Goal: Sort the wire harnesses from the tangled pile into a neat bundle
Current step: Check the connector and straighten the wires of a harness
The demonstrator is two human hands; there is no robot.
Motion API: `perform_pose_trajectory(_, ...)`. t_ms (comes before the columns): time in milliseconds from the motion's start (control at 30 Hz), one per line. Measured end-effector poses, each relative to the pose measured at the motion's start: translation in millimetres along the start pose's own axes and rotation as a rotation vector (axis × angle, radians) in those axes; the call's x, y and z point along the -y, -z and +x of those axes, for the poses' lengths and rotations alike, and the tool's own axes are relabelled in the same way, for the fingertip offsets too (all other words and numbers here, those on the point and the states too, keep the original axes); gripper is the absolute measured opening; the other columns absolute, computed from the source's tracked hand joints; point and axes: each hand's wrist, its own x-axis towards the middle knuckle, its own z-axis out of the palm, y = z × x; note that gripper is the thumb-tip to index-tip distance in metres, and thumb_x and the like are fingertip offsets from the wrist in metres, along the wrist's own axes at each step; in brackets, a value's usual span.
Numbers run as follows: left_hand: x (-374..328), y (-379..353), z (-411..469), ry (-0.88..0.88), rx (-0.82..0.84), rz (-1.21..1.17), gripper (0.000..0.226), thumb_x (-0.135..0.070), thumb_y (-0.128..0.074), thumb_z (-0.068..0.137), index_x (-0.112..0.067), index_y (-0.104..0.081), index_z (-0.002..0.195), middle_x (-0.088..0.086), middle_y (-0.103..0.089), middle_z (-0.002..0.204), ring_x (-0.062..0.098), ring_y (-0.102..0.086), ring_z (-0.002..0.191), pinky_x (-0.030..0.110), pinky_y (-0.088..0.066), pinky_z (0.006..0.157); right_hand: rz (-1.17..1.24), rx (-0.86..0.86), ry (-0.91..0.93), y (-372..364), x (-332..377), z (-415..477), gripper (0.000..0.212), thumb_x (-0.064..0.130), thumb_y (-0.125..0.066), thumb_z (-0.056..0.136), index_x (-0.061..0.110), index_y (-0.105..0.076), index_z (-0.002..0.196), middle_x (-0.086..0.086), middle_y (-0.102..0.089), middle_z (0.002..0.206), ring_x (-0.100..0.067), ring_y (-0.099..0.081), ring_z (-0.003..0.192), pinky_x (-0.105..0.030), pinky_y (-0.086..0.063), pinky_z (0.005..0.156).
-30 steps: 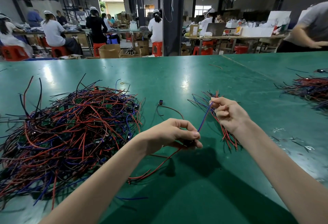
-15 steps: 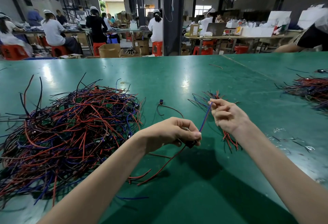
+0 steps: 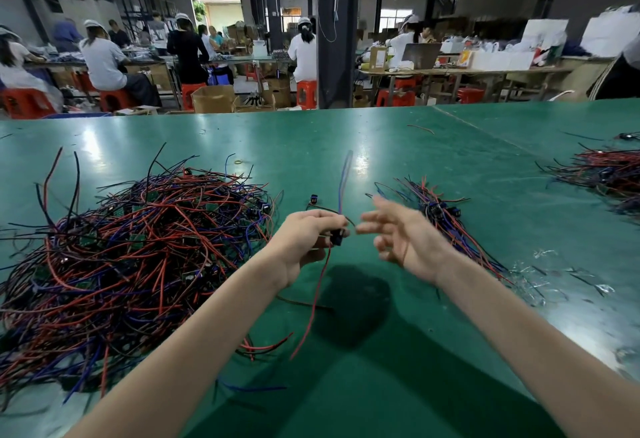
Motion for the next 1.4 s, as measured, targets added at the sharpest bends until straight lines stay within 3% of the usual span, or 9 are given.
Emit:
perform_pose_trajectory(67, 4.6, 0.9, 1.8, 0.0, -0.074, -0.027, 0.012, -0.015, -0.063, 0.087, -0.018, -0.062, 0.075, -0.009, -0.061, 0.056, 0.004, -0.049, 0.05, 0.021, -0.032, 0.052, -0.161, 0.121, -0.009, -15.9, -12.7, -5.7, 0.023, 0.032, -0.057, 0.09, 0.01, -0.064, 0.091, -0.005, -0.067, 0.079, -0.007, -0.045, 0.041, -0.017, -0.035, 0.035)
perform_pose_trajectory(167, 9.8, 0.1, 4.3, -0.007, -0.123, -0.103, 0.011, -0.014, -0.063, 0.088, -0.016, -0.062, 0.077, -0.005, -0.066, 0.062, 0.01, -0.051, 0.056, 0.024, -0.037, 0.057, -0.215, 0.197, 0.033, -29.1, -27.4, -11.7, 0.013, 0.02, -0.065, 0.087, 0.008, -0.064, 0.086, -0.003, -0.067, 0.072, -0.007, -0.046, 0.04, -0.016, -0.034, 0.033)
perform_pose_trajectory(400, 10.9, 1.4, 6.5, -0.007, -0.126, -0.177, 0.008, -0.013, -0.064, 0.088, -0.013, -0.063, 0.08, -0.002, -0.068, 0.066, 0.001, -0.05, 0.043, 0.018, -0.048, 0.048, -0.156, 0.155, 0.044, -34.5, -36.4, -11.8, 0.008, 0.009, -0.064, 0.085, 0.008, -0.064, 0.078, 0.0, -0.062, 0.059, -0.005, -0.042, 0.037, -0.014, -0.029, 0.034)
perform_pose_trajectory(533, 8.9, 4.0, 6.9, 0.009, -0.078, -0.179, 0.005, -0.017, -0.066, 0.087, -0.013, -0.064, 0.086, 0.003, -0.069, 0.078, 0.01, -0.059, 0.059, 0.023, -0.054, 0.058, -0.118, 0.124, 0.036, -34.3, -36.2, -9.8, 0.01, 0.006, -0.061, 0.087, 0.01, -0.062, 0.078, -0.001, -0.056, 0.06, -0.006, -0.041, 0.037, -0.013, -0.028, 0.034)
perform_pose_trajectory(700, 5.8, 8.4, 5.5, -0.006, 0.047, -0.139, 0.011, -0.011, -0.068, 0.084, -0.015, -0.066, 0.094, 0.009, -0.069, 0.096, 0.015, -0.061, 0.073, 0.03, -0.051, 0.084, -0.1, 0.112, 0.036, -31.5, -35.1, -8.1, 0.008, 0.006, -0.058, 0.087, 0.012, -0.058, 0.081, -0.001, -0.059, 0.063, -0.007, -0.042, 0.039, -0.014, -0.027, 0.034)
perform_pose_trajectory(967, 7.1, 13.7, 6.9, -0.103, 0.003, -0.123, 0.013, -0.003, -0.065, 0.085, -0.013, -0.064, 0.094, 0.008, -0.068, 0.089, 0.011, -0.065, 0.071, 0.017, -0.051, 0.06, -0.124, 0.116, 0.092, -31.4, -35.3, -7.9, 0.015, -0.001, -0.058, 0.087, 0.007, -0.06, 0.074, -0.005, -0.063, 0.063, -0.006, -0.04, 0.035, -0.014, -0.025, 0.032)
perform_pose_trajectory(1133, 2.5, 20.1, 9.8, -0.108, -0.071, -0.241, 0.011, 0.0, -0.063, 0.086, -0.009, -0.064, 0.092, 0.008, -0.067, 0.081, 0.009, -0.066, 0.06, 0.015, -0.049, 0.049, -0.2, 0.165, 0.113, -32.3, -36.9, -10.3, 0.011, -0.001, -0.063, 0.084, 0.005, -0.061, 0.074, -0.006, -0.062, 0.061, -0.008, -0.037, 0.035, -0.014, -0.025, 0.032)
perform_pose_trajectory(1400, -7.9, 35.5, 13.2, -0.145, -0.152, -0.398, 0.009, 0.005, -0.059, 0.087, -0.004, -0.061, 0.088, 0.009, -0.069, 0.071, 0.015, -0.068, 0.056, 0.018, -0.054, 0.051, -0.317, 0.244, 0.137, -36.3, -39.8, -14.3, 0.016, 0.003, -0.068, 0.083, 0.007, -0.059, 0.07, -0.007, -0.064, 0.062, -0.009, -0.04, 0.035, -0.015, -0.029, 0.031)
